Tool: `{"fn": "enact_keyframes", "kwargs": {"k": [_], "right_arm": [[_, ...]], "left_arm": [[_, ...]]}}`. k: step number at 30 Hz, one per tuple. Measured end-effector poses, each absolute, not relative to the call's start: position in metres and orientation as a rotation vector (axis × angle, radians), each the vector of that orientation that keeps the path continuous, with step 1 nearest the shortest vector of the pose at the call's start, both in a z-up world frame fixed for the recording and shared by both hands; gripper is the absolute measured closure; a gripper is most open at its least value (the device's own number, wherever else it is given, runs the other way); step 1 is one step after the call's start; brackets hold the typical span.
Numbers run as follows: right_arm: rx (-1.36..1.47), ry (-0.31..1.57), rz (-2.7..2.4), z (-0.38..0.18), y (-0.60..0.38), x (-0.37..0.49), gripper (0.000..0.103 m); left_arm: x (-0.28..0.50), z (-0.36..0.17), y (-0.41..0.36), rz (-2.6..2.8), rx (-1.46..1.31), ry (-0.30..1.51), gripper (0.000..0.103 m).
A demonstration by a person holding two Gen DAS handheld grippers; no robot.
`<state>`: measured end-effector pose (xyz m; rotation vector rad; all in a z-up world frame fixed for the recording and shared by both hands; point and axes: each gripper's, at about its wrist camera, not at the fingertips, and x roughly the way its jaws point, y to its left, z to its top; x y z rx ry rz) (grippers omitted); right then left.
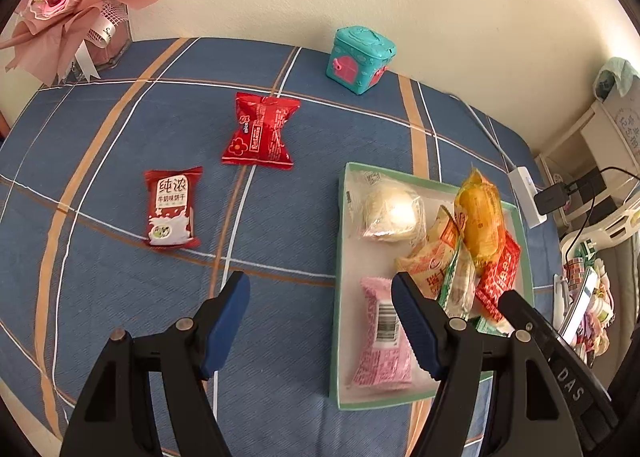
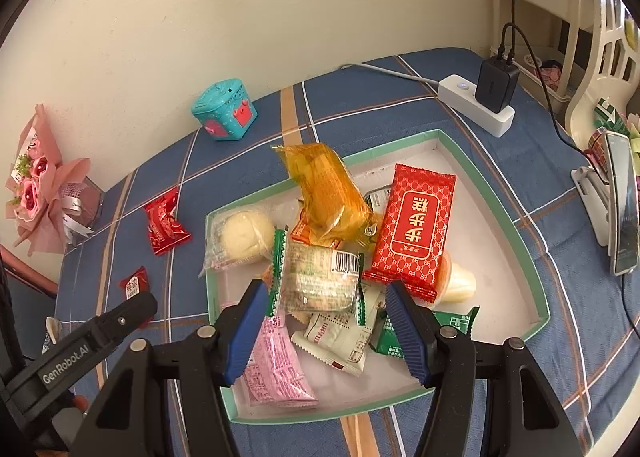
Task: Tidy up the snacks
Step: 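Withdraw both grippers toward the red milk-biscuit box and red candy pack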
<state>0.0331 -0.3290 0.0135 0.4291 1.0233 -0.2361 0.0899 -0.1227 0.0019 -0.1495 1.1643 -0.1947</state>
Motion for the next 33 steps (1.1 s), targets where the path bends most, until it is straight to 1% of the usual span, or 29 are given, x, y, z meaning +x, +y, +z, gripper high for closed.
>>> {"fn": "enact_keyframes", "kwargs": {"k": [2,3,4,6,8,9,10,12,15,16,17,20,33], "right_arm": [[0.427,1.028,-0.244,0.013,-0.33,0.033,0.038],[0.425,1.028,-0.245,0.013,-0.331,0.034,0.037],[0.422,1.028,-0.247,0.013,-0.331,0.034,0.036],[0.411,1.033,-0.255,0.012,-0.332,0.034,0.032],[0.403,1.038,-0.267,0.011,-0.333,0.036,0.021],[0.399,1.04,-0.272,0.011,-0.334,0.036,0.018],[0.398,1.039,-0.274,0.01,-0.335,0.037,0.015],[0.398,1.034,-0.269,0.011,-0.336,0.037,0.014],[0.392,1.034,-0.268,0.011,-0.336,0.038,0.01],[0.391,1.033,-0.269,0.011,-0.336,0.039,0.004],[0.389,1.029,-0.27,0.011,-0.336,0.039,0.0],[0.385,1.013,-0.268,0.013,-0.335,0.038,0.0],[0.295,1.034,-0.289,0.01,-0.322,0.047,0.0]], "left_arm": [[0.091,0.0,-0.122,-0.189,-0.146,1.176,0.029],[0.092,-0.001,-0.122,-0.186,-0.144,1.178,0.027],[0.093,-0.002,-0.121,-0.183,-0.141,1.179,0.023],[0.095,-0.003,-0.121,-0.176,-0.132,1.176,0.021],[0.097,-0.002,-0.12,-0.166,-0.115,1.166,0.021],[0.098,-0.002,-0.12,-0.159,-0.102,1.159,0.02],[0.099,-0.002,-0.119,-0.153,-0.093,1.155,0.016],[0.1,-0.002,-0.118,-0.145,-0.081,1.142,0.009],[0.101,-0.001,-0.115,-0.14,-0.077,1.128,0.009],[0.101,-0.001,-0.114,-0.14,-0.075,1.123,0.009],[0.101,0.0,-0.114,-0.138,-0.07,1.115,0.008],[0.101,0.002,-0.113,-0.121,-0.043,1.089,0.003],[0.107,0.009,-0.091,-0.039,-0.047,1.012,0.002]]}}
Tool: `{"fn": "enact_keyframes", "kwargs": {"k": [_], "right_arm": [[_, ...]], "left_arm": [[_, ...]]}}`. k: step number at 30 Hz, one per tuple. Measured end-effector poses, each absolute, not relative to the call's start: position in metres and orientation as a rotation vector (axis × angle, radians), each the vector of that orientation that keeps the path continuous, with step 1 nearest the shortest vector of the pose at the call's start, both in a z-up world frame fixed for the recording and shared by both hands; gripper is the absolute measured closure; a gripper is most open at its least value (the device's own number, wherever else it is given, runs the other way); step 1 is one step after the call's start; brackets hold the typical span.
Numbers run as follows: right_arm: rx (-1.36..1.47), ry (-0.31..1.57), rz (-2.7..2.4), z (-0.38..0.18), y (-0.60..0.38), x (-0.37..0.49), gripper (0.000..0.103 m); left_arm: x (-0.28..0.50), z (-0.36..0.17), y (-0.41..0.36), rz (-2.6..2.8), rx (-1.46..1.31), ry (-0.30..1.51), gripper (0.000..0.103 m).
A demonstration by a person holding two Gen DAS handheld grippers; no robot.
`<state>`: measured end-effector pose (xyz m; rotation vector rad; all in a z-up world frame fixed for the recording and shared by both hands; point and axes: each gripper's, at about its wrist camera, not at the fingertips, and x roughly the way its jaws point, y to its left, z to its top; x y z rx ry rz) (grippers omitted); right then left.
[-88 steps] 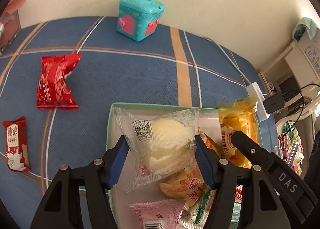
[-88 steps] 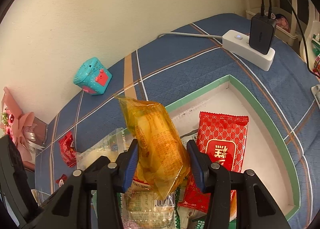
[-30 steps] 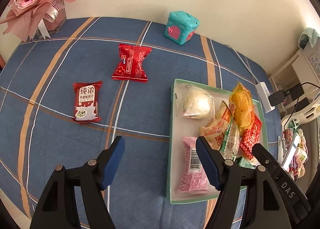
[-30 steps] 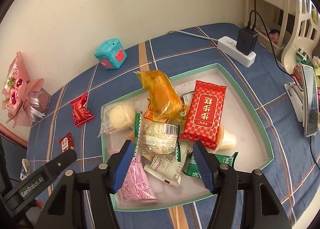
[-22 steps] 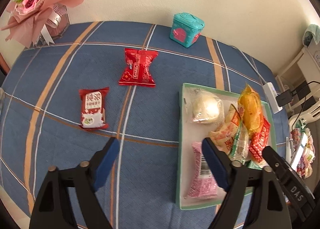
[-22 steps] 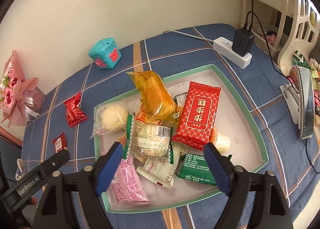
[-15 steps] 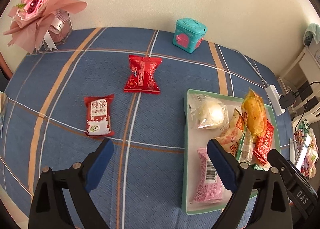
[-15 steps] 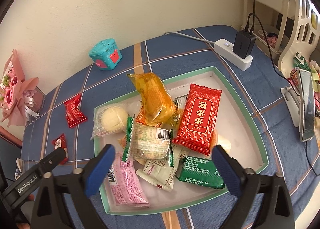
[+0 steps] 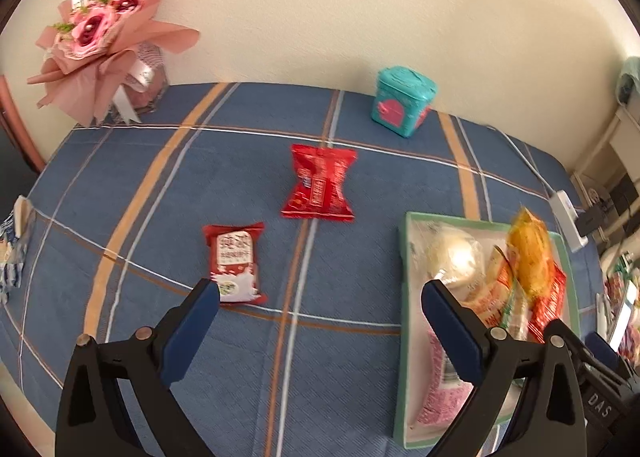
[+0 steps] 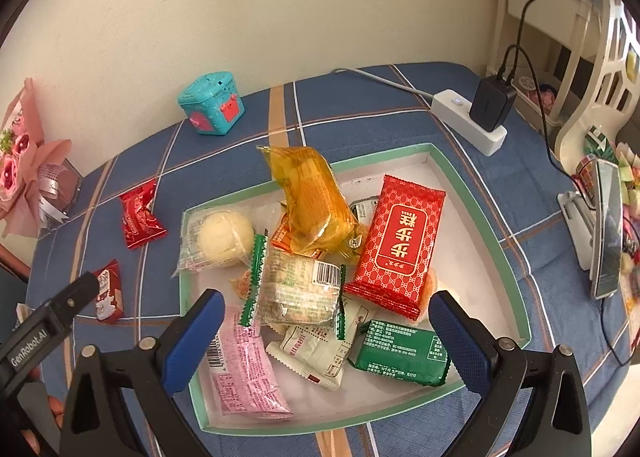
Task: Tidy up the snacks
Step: 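Withdraw both grippers toward the red milk-biscuit box and red candy pack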
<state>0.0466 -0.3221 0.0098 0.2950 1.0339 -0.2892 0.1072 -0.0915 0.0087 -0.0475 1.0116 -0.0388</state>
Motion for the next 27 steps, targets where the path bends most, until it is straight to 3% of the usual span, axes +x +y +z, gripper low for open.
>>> {"fn": "enact_keyframes", "kwargs": {"k": [27], "right_arm": [[0.21,1.007,-0.079,0.007,-0.224,0.08,0.0]], "left_arm": [[0.137,-0.023,0.017,0.203,-0.219,1.086,0.002]]}}
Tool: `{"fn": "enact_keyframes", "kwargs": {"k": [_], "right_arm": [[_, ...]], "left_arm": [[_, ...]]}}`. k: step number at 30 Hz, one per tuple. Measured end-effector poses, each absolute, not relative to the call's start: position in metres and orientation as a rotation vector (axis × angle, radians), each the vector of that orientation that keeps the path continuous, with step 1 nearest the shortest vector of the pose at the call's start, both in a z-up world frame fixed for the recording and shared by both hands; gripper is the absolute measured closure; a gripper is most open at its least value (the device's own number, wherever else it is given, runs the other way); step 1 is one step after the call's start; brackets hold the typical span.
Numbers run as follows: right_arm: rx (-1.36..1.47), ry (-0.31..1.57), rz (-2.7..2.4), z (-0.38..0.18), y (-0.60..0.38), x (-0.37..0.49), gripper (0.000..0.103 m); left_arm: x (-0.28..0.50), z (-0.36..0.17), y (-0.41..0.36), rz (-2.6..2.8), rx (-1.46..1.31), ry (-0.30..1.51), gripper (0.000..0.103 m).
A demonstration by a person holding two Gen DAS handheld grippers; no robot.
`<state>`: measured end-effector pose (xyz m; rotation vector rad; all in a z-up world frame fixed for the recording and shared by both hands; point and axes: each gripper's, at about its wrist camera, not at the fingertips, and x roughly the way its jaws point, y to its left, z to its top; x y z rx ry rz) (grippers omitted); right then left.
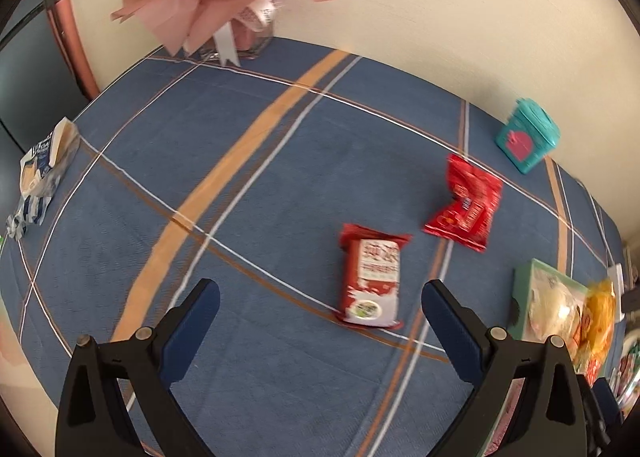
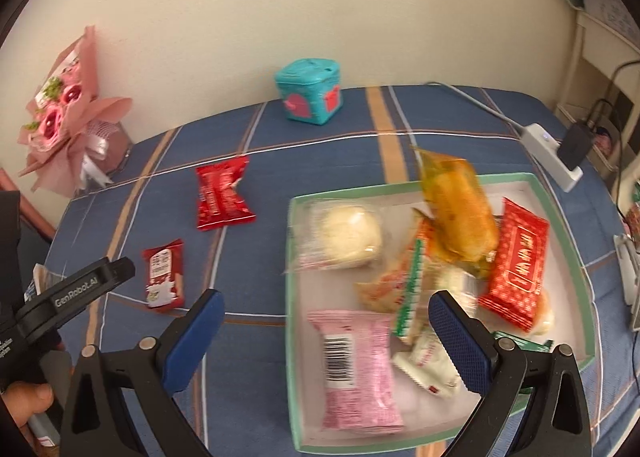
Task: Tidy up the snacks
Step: 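Withdraw both grippers toward the red milk-biscuit box and red candy pack, then grasp the red milk-biscuit box with left gripper while right grasps the red candy pack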
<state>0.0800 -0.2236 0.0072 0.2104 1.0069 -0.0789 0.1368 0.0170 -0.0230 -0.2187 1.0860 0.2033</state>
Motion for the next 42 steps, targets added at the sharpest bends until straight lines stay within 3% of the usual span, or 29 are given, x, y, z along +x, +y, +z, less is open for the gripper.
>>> {"fn": "enact_keyframes", "kwargs": {"k": [9,21,25,29,31,38,42], "right_arm": [[0.248,1.031,-0.006,-0.004,-0.199,0.098,0.0],[0.259,1.065,-0.018,-0.016,-0.2,0.115,0.0],[0.246,1.075,-0.018,-0.019,-0.198,0.122,0.0],[0.246,1.081,-0.015,-0.021,-0.198,0.129,0.0],[0.256,1.082,-0.012,-0.022,-0.2,0.132,0.0],[0.282,1.1,-0.005,-0.027,-0.201,0.145,0.001],[0.282,1.113,0.0,-0.03,-0.2,0.152,0.002]], "left_arm": [[0.143,-0.032,0.037,0.195,-0.339,1.043,0.002],[0.162,-0.062,0.029,0.113,-0.399,1.124,0.002],[0.166,-0.07,0.024,0.083,-0.4,1.139,0.014],[0.169,-0.076,0.02,0.044,-0.414,1.159,0.016],[0.171,-0.078,0.016,0.032,-0.406,1.165,0.026],[0.179,-0.086,-0.002,-0.001,-0.358,1.192,0.029],[0.184,-0.086,-0.009,0.008,-0.31,1.188,0.041]]}}
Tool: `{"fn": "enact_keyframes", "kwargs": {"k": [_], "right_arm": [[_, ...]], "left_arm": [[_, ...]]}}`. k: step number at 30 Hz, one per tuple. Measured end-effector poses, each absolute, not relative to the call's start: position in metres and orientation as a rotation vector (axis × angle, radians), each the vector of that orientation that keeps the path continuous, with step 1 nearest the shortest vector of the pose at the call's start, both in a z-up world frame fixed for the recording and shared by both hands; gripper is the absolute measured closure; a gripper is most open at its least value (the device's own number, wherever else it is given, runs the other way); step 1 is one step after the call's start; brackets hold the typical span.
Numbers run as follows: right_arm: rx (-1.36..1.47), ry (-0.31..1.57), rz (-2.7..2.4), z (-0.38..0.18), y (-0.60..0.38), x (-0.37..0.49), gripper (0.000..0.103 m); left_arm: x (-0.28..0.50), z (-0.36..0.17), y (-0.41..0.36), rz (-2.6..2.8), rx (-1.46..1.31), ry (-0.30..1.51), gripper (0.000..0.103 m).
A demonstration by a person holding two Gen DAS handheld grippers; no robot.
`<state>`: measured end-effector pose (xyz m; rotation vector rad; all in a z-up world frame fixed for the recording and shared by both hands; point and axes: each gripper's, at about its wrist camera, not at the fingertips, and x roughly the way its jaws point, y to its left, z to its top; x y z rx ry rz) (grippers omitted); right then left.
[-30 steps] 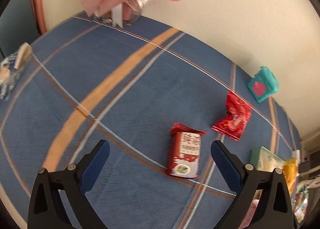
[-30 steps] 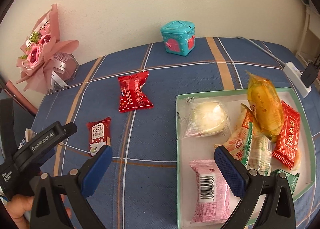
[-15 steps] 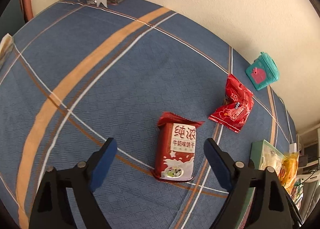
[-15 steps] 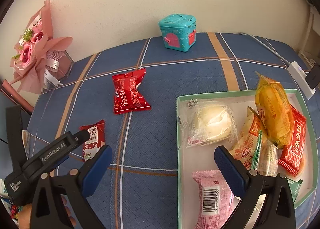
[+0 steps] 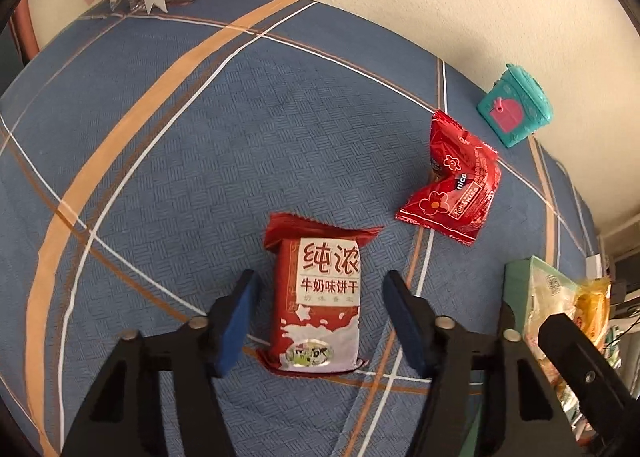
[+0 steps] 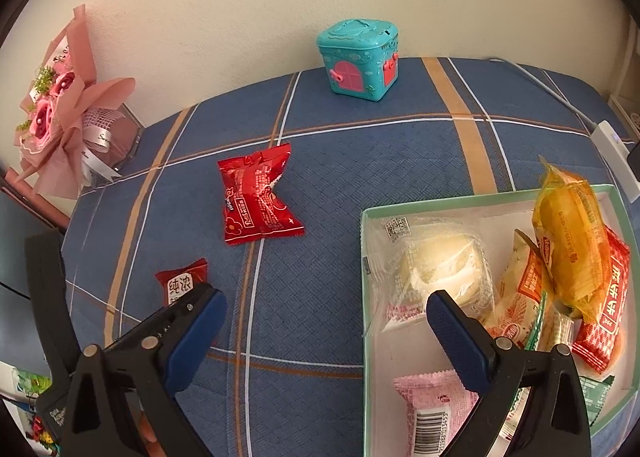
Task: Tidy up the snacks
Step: 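Grasp the red milk-biscuit box with left gripper while right grasps the red candy pack, then lift and carry the milk-biscuit box and candy pack over the tray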
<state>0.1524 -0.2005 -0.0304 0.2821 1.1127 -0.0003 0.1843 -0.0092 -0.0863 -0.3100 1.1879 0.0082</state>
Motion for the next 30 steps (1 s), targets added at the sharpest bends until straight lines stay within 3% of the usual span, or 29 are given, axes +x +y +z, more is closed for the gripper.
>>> {"fn": "enact_keyframes", "kwargs": {"k": [2,4,18,30], "right_arm": [[0.291,1.12,0.008,-0.032,-0.2,0.156,0.002],[0.294,1.127,0.008,-0.034,-0.2,0.16,0.002],[0.268,1.136,0.031,-0.035,-0.177,0.216,0.006],[0.248,1.194,0.032,-0.068,-0.149,0.253,0.022]], "left_arm": [[0.186,-0.087,-0.01,0.011,-0.312,1.185,0.043],[0.189,-0.086,-0.01,0.014,-0.312,1.183,0.061],[0.211,-0.069,0.014,0.038,-0.318,1.073,0.062],[0.214,-0.071,0.031,0.047,-0.359,1.037,0.063]]}}
